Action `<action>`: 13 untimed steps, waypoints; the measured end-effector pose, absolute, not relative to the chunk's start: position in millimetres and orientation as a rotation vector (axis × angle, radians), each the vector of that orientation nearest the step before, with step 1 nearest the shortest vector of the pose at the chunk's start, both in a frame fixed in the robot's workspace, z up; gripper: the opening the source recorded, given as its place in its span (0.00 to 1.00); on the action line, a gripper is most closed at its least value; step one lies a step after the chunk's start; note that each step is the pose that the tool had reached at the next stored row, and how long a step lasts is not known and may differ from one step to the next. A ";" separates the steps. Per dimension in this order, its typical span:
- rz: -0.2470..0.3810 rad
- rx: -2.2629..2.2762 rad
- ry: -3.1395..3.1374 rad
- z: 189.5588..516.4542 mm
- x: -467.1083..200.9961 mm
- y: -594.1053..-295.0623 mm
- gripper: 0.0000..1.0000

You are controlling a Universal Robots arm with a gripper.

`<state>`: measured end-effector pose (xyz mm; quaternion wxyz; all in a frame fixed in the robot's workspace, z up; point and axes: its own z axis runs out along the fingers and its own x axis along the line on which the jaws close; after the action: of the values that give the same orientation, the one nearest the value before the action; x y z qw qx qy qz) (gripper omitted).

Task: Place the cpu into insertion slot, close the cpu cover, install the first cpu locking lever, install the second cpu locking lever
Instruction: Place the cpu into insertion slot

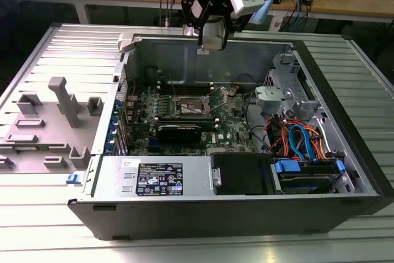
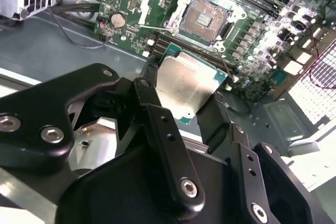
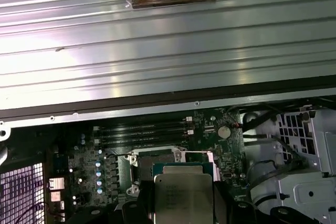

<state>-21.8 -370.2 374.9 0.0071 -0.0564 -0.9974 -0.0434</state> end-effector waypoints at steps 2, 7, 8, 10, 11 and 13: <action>-0.134 -0.218 -3.118 374.3 -21.8 -370.7 0.54; -0.133 -0.247 -3.117 373.9 -21.8 -371.2 0.54; -0.133 -0.247 -3.117 373.9 -21.8 -371.3 0.54; -0.133 -0.247 -3.117 373.9 -21.8 -371.3 0.54; -0.133 -0.247 -3.117 373.9 -21.8 -371.3 0.54; -0.133 -0.247 -3.117 373.9 -21.8 -371.4 0.54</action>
<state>-21.8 -371.4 373.9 0.0061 -0.0791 -0.9959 -0.0426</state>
